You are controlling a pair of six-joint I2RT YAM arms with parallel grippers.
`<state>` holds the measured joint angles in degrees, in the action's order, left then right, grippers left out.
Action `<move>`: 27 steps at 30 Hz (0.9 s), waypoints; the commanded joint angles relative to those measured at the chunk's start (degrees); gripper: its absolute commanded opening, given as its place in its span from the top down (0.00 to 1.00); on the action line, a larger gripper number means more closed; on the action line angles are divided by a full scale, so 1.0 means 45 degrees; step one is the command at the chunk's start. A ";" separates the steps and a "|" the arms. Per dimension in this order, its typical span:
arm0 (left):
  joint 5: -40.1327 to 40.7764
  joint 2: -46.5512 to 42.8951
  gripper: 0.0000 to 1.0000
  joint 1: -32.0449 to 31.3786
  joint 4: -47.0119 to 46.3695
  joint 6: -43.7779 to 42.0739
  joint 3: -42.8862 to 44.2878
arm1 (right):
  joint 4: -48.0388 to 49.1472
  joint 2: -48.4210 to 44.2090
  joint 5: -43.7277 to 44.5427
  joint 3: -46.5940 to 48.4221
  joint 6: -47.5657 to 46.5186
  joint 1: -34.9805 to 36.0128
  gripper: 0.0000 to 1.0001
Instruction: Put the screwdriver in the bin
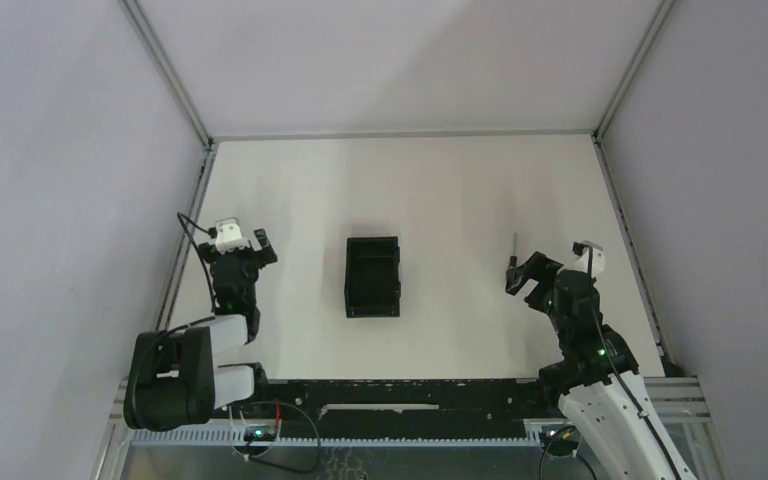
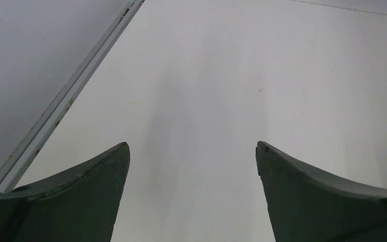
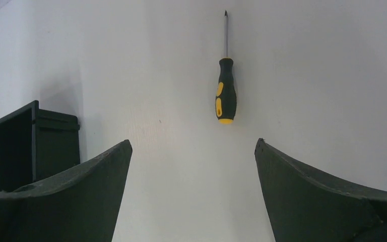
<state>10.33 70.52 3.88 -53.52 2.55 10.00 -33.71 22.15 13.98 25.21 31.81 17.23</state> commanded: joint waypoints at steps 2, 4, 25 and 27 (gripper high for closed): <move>0.0032 0.0051 0.00 -0.0064 -0.0510 -0.0175 0.0703 | 0.1047 0.0130 0.0271 0.0397 -0.0419 -0.0060 0.00; 0.0042 0.0051 0.00 -0.0061 -0.0524 -0.0176 0.0699 | 0.1485 0.0331 -0.0231 0.0929 -0.1014 -0.0060 0.00; 0.0032 0.0051 0.00 -0.0063 -0.0520 -0.0181 0.0703 | -0.2794 1.5925 -0.1699 1.0185 -0.3890 -0.2439 0.03; 0.0030 0.0041 0.00 -0.0056 -0.0516 -0.0175 0.0699 | -0.2338 1.6585 -0.1782 0.9834 -0.3858 -0.2443 0.06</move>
<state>10.35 70.52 3.88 -53.52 2.55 10.00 -43.48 94.56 8.64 70.85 15.75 6.04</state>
